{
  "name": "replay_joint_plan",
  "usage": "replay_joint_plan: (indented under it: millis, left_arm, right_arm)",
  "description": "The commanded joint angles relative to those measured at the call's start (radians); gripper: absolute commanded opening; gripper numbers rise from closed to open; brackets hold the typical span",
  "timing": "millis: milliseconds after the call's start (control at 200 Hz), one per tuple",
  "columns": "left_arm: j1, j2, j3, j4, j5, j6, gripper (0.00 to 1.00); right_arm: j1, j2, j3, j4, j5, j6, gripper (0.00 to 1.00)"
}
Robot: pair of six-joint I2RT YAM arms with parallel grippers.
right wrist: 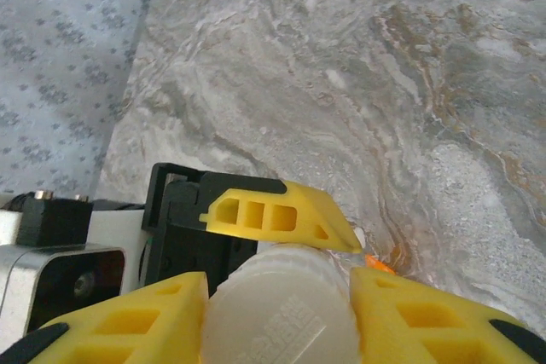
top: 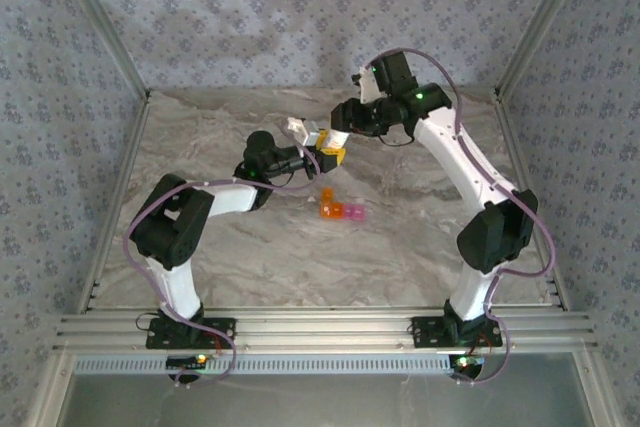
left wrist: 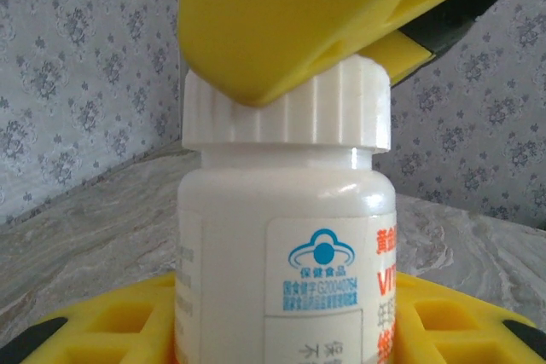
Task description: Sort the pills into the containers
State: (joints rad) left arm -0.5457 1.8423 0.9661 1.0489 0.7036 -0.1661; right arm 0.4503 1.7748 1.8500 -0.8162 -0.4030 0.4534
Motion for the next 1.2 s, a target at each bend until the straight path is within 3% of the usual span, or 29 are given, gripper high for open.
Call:
replay_joint_plan:
  millis: [0,345,520,625,840,1069,1194]
  left_arm:
    - [-0.011,-0.017,0.023,0.092,0.002,-0.004,0.00]
    - [-0.010,-0.015,0.023,0.087,-0.001,0.000,0.00]
    - [-0.010,-0.012,0.023,0.083,-0.001,0.000,0.00]
    - [-0.011,-0.009,0.023,0.082,0.001,-0.001,0.00]
    - [-0.013,-0.014,0.023,0.078,0.011,0.000,0.00]
    - [-0.012,-0.018,0.022,0.074,0.032,-0.003,0.00]
    - [-0.012,-0.024,0.022,0.068,0.044,-0.003,0.00]
  right_arm:
    - [0.040,-0.019,-0.075,0.037,0.065,0.154,0.45]
    - [0.021,-0.067,-0.102,0.062,0.067,0.194,0.50]
    - [-0.008,-0.095,-0.063,0.047,0.041,0.184,0.72]
    - [-0.030,-0.123,-0.059,0.061,0.015,0.184,0.81]
    - [-0.059,-0.188,-0.068,0.066,-0.007,0.025,0.87]
    - [-0.075,-0.208,-0.100,0.049,-0.104,-0.295,0.88]
    - [-0.100,-0.189,-0.097,0.029,-0.188,-0.344,0.88]
